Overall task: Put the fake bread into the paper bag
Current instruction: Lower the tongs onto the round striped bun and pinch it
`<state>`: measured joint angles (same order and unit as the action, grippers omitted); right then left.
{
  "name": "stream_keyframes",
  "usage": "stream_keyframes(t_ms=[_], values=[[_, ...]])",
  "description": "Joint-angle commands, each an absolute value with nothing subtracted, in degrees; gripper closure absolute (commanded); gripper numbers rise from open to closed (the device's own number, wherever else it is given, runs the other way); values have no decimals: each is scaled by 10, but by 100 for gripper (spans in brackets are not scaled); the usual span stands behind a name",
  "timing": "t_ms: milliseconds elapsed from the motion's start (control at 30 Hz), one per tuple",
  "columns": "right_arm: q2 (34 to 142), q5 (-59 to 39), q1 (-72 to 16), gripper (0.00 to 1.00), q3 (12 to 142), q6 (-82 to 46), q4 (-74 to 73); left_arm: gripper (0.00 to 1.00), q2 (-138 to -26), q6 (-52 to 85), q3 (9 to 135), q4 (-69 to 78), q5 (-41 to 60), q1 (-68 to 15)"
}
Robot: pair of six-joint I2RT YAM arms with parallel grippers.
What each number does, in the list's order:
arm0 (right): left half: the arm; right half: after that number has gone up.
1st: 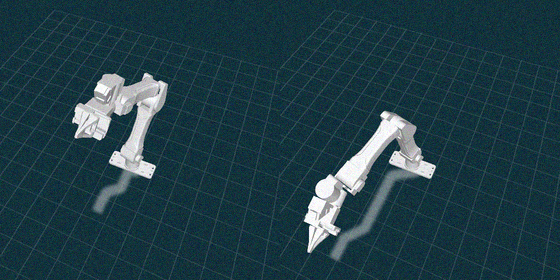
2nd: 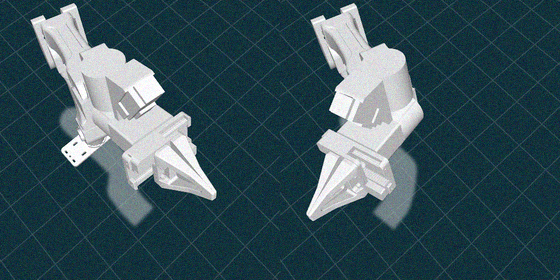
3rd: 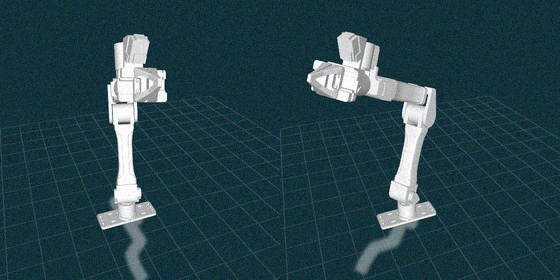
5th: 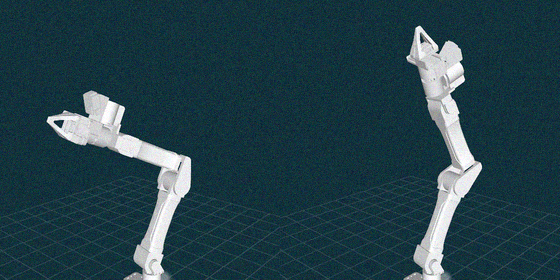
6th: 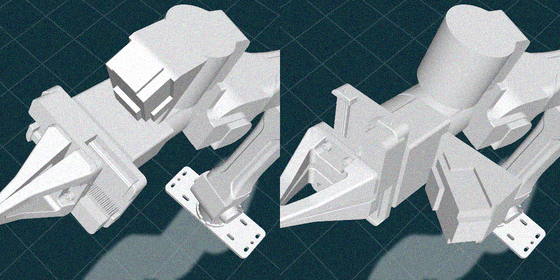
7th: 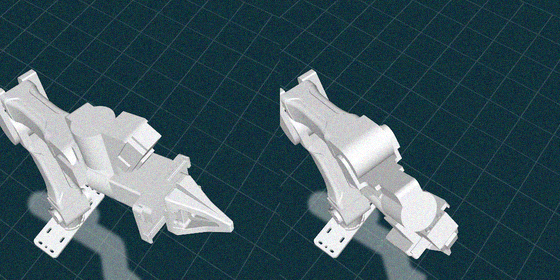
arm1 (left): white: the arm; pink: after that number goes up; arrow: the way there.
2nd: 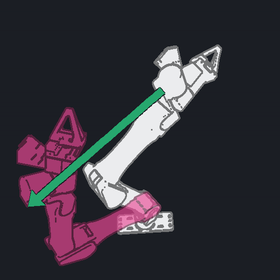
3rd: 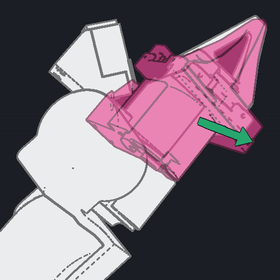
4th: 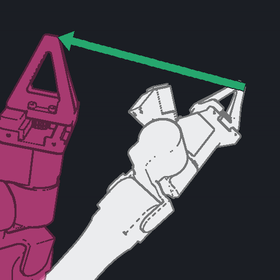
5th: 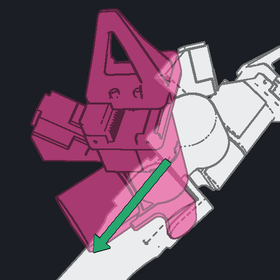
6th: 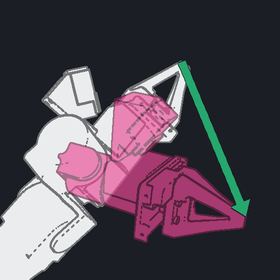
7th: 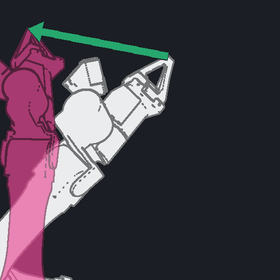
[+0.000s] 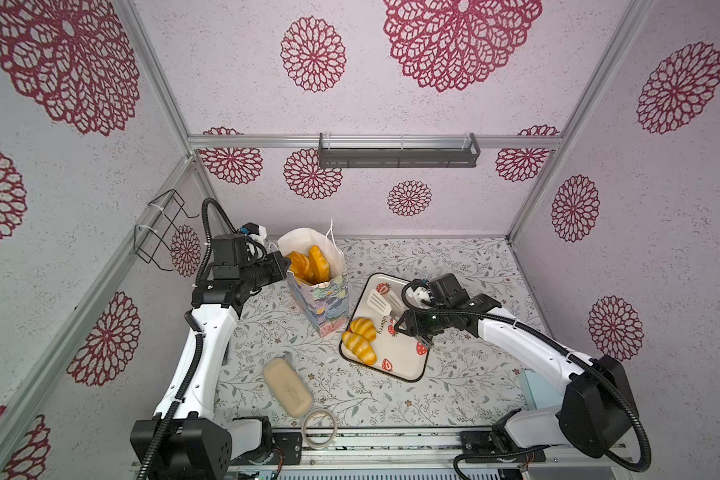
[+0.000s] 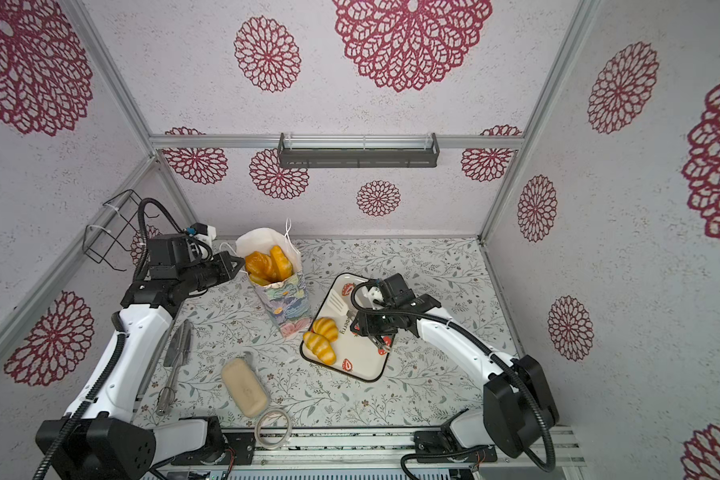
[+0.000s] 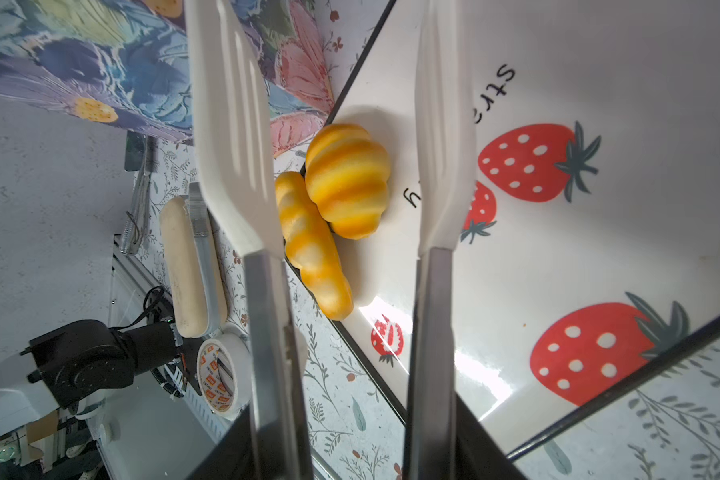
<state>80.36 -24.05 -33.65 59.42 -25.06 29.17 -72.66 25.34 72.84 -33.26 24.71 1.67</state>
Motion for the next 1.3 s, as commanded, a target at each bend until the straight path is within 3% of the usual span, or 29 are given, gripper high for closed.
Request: stream_keyframes(t_ms=[0, 333, 1267], values=[[812, -225, -354, 46, 606, -241, 284, 100, -722, 255, 723, -319, 244, 21], [848, -172, -401, 44, 622, -219, 316, 100, -722, 255, 723, -319, 244, 21], [904, -163, -432, 45, 648, -200, 326, 100, -722, 253, 723, -322, 241, 22]])
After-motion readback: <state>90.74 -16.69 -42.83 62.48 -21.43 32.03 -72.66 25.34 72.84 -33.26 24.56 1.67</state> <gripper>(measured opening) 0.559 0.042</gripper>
